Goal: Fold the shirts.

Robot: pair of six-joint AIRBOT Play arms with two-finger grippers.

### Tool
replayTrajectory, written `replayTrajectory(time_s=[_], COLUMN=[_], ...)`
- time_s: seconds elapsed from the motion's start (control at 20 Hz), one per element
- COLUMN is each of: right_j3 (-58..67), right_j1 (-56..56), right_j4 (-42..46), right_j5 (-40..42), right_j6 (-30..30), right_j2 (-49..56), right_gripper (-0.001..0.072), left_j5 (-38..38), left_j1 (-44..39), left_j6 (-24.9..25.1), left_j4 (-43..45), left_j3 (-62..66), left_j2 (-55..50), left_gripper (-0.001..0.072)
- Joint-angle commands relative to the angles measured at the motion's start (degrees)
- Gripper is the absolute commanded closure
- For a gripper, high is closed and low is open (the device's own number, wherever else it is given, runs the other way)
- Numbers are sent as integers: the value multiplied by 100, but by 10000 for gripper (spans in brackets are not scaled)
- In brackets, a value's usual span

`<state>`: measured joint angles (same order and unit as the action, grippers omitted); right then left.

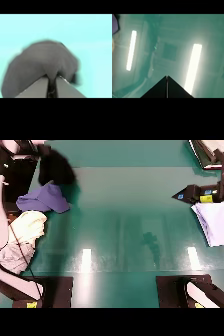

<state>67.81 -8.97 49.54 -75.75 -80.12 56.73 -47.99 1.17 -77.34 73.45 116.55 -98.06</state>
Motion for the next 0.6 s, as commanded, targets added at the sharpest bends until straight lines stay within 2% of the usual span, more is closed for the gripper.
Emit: replayTrajectory(time_s=[0.0, 0.05, 0.2, 0.55], right_j3=[673, 914, 1622, 2662], right_j1=[4, 4, 4, -133], right_j4=[-37, -33, -31, 9], right_j5=[127, 164, 269, 350], right_j6=[0, 0, 2, 2], right_j2=[-2, -2, 0, 0], right_gripper=[696, 697, 697, 696], left_j5=[-501, -708, -1283, -1314], left_j1=[-376, -529, -1113, -2433], left_j6=[1187, 1362, 1484, 1480], left_j4=[-2048, -2382, -3029, -3209], left_j3=[343, 343, 299, -136], left_j2=[1141, 1460, 2251, 2590], left_gripper=[681, 681, 681, 681])
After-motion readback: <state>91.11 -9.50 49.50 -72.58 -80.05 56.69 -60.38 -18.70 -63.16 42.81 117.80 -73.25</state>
